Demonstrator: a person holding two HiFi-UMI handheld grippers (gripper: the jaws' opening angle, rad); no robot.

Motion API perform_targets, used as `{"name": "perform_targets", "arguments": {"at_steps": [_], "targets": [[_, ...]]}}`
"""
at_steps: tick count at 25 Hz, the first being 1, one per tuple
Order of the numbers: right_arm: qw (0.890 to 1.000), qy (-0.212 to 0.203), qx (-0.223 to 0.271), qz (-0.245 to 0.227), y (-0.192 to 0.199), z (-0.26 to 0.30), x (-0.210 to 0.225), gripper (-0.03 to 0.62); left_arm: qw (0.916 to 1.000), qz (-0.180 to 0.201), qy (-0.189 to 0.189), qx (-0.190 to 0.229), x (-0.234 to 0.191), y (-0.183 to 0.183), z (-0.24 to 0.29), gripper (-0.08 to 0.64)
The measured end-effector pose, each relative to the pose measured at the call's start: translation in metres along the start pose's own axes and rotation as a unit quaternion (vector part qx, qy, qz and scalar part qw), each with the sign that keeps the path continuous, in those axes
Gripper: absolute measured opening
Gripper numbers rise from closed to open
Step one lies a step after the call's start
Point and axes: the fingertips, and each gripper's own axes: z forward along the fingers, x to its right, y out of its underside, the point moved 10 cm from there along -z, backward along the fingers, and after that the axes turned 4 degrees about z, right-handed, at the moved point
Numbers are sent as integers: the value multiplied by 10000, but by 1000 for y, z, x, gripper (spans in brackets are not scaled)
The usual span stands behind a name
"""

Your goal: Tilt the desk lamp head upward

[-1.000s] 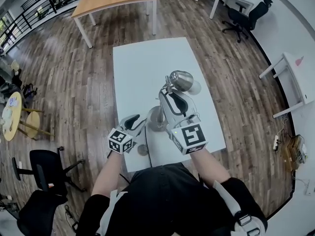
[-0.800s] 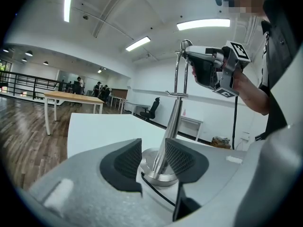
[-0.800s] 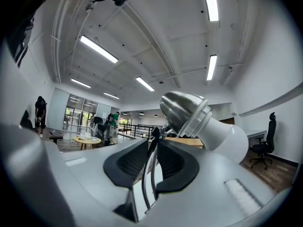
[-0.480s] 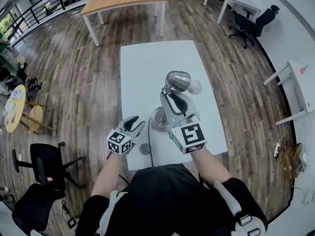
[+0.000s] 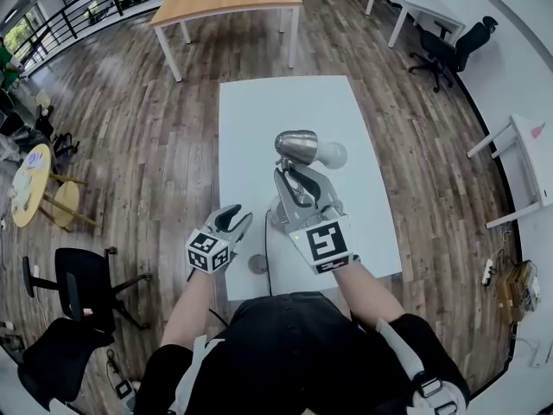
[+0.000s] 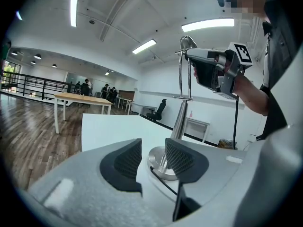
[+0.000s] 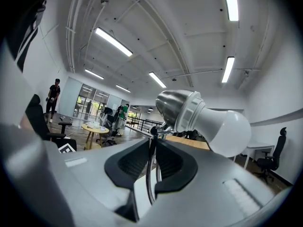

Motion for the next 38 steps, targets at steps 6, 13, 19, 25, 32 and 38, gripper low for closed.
{"name": "perform_targets", "arguments": {"at_steps": [6,13,19,25,32,38], "targets": [[9997,-149,-69,-166,2,8,-10,40,9991,-226,-242,271,-13,3,-16,156],[9992,-264,-95,-283,3,8,-13,38,9980,-376,-386,334,-21,9,-26,156],[9987,-361,-104,-334,5,10,-12,37,9976,-435,-385,375,-21,11,-24,156],[9987,-292,-151,-391,1,11,-15,40,9976,-469,-367,352,-21,12,-25,156],[9982,-177,-62,-569,6,-4,-19,138,9965,-533,-432,483,-12,7,-27,156],[9996,-151,-107,-216,19,-27,-5,140,9947,-453,-627,673,7,-4,-29,156]]}}
